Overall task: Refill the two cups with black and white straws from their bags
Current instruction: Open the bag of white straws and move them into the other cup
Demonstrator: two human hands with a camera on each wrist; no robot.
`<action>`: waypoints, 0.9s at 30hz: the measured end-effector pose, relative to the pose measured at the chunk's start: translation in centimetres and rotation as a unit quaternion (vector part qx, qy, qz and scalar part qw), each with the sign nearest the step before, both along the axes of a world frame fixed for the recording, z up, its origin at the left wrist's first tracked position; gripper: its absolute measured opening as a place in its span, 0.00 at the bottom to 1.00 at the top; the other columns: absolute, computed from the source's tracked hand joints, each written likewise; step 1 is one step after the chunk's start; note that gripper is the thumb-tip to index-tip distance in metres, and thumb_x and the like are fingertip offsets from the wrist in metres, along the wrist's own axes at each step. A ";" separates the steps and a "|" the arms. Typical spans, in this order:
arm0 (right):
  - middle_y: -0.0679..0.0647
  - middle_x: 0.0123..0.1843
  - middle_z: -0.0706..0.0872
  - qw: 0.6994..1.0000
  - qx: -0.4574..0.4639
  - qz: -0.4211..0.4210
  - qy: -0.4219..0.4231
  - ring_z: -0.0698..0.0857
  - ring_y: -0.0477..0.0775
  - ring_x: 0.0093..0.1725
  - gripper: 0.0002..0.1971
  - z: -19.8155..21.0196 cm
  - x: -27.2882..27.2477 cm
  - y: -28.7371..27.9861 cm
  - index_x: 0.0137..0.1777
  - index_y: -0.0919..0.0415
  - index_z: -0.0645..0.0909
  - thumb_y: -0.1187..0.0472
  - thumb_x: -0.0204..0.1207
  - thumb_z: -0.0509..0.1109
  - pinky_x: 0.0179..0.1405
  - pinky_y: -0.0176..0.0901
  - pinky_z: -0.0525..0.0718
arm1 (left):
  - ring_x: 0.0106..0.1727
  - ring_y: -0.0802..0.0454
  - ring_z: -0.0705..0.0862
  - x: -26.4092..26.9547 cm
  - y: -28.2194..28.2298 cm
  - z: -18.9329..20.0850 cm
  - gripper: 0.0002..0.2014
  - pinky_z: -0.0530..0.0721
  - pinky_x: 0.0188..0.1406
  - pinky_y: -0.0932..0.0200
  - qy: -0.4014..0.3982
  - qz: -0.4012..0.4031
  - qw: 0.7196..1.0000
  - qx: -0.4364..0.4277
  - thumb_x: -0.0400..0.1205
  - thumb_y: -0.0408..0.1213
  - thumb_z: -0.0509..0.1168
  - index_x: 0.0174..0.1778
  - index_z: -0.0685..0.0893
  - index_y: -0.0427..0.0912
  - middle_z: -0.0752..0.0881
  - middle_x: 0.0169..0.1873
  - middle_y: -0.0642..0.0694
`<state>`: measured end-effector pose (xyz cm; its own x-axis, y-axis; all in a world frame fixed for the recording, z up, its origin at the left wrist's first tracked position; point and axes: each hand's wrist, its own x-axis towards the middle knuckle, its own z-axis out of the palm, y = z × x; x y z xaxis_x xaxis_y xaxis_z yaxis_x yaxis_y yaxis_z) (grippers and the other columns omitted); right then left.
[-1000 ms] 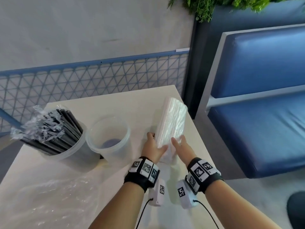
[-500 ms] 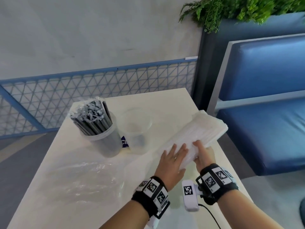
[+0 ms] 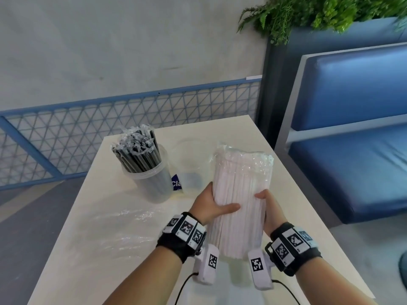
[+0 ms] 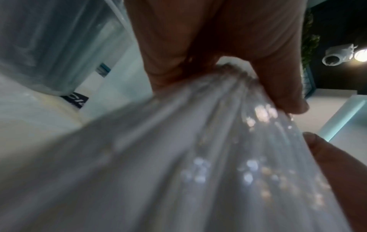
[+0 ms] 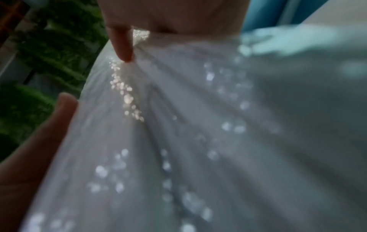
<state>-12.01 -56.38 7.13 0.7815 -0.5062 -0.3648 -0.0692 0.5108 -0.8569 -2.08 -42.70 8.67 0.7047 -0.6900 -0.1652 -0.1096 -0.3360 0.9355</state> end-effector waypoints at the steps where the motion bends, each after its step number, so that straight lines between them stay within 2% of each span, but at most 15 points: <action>1: 0.63 0.49 0.86 1.000 -0.024 0.000 -0.002 0.86 0.62 0.48 0.17 -0.2 0.1 0.3 0.57 0.66 0.78 0.58 0.70 0.62 0.44 0.53 0.83 | 0.58 0.57 0.81 -0.2 0.5 -0.2 0.36 0.77 0.50 0.70 -0.001 0.012 1.000 -0.007 0.64 0.42 0.80 0.67 0.71 0.46 0.81 0.56 0.55; 3: 0.60 0.56 0.85 0.995 -0.102 -0.005 -0.001 0.85 0.60 0.55 0.18 -0.3 0.5 1.0 0.66 0.61 0.73 0.58 0.77 0.62 0.50 0.51 0.83 | 0.56 0.58 0.80 -0.6 1.5 -0.4 0.37 0.77 0.51 0.68 -0.016 0.044 0.999 -0.012 0.63 0.42 0.80 0.66 0.71 0.47 0.81 0.55 0.55; 5: 0.55 0.57 0.83 0.981 -0.193 -0.017 -0.008 0.83 0.57 0.57 0.16 -0.1 1.0 1.7 0.67 0.56 0.69 0.61 0.80 0.62 0.51 0.47 0.82 | 0.55 0.58 0.80 -0.6 2.6 -0.4 0.35 0.76 0.53 0.64 -0.028 0.077 0.997 -0.014 0.63 0.43 0.80 0.63 0.71 0.49 0.81 0.54 0.55; 7: 0.53 0.58 0.82 0.960 -0.279 -0.032 -0.017 0.83 0.53 0.55 0.18 0.4 1.8 2.4 0.66 0.53 0.67 0.62 0.79 0.65 0.51 0.44 0.83 | 0.55 0.57 0.79 -0.5 3.8 -0.3 0.34 0.76 0.54 0.63 -0.035 0.106 0.994 -0.016 0.63 0.42 0.80 0.61 0.70 0.51 0.80 0.53 0.56; 11: 0.47 0.62 0.74 0.912 -0.402 -0.069 -0.035 0.78 0.40 0.53 0.24 1.6 3.3 4.4 0.68 0.55 0.69 0.64 0.74 0.71 0.51 0.33 0.80 | 0.58 0.56 0.78 -0.2 6.5 -0.1 0.39 0.76 0.58 0.60 -0.052 0.143 0.988 -0.020 0.63 0.44 0.81 0.68 0.69 0.48 0.79 0.57 0.54; 13: 0.49 0.59 0.76 0.908 -0.407 -0.082 -0.048 0.79 0.40 0.50 0.20 2.1 3.9 5.8 0.66 0.55 0.72 0.64 0.75 0.69 0.49 0.30 0.79 | 0.59 0.55 0.78 0.0 7.8 -0.1 0.40 0.77 0.61 0.57 -0.063 0.155 0.986 -0.015 0.62 0.44 0.81 0.69 0.69 0.46 0.80 0.59 0.52; 16: 0.48 0.51 0.81 0.927 -0.361 -0.080 -0.060 0.80 0.37 0.46 0.11 3.1 4.8 7.6 0.60 0.53 0.76 0.62 0.78 0.66 0.44 0.21 0.77 | 0.58 0.54 0.79 0.3 9.5 0.1 0.39 0.78 0.60 0.57 -0.070 0.175 0.982 -0.016 0.62 0.45 0.81 0.66 0.69 0.46 0.80 0.58 0.51; 19: 0.47 0.45 0.84 0.943 -0.322 -0.063 -0.049 0.82 0.43 0.45 0.10 4.0 5.7 9.0 0.57 0.53 0.76 0.57 0.77 0.68 0.44 0.27 0.77 | 0.56 0.53 0.79 0.7 11.1 0.5 0.36 0.77 0.56 0.59 -0.077 0.185 0.980 -0.018 0.63 0.44 0.80 0.64 0.70 0.47 0.79 0.55 0.52; 23: 0.54 0.44 0.89 0.944 -0.326 -0.037 -0.026 0.86 0.53 0.47 0.11 4.9 6.9 10.2 0.54 0.62 0.82 0.57 0.76 0.69 0.45 0.36 0.81 | 0.56 0.53 0.80 1.1 12.9 0.6 0.35 0.78 0.54 0.59 -0.086 0.189 0.978 -0.020 0.63 0.44 0.80 0.63 0.70 0.48 0.81 0.55 0.52; 27: 0.59 0.44 0.89 0.957 -0.283 0.004 -0.062 0.87 0.52 0.46 0.11 6.3 7.0 11.5 0.51 0.69 0.85 0.60 0.78 0.68 0.50 0.37 0.84 | 0.55 0.52 0.82 1.5 14.4 0.4 0.33 0.79 0.52 0.60 -0.072 0.203 0.976 -0.023 0.63 0.44 0.80 0.61 0.71 0.48 0.82 0.53 0.52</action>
<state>-5.00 -44.86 13.46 0.8052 -0.5898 0.0617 0.0488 -0.0378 -0.9981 -0.58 -28.25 9.10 0.9355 -0.3527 -0.0190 -0.1083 -0.3376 0.9351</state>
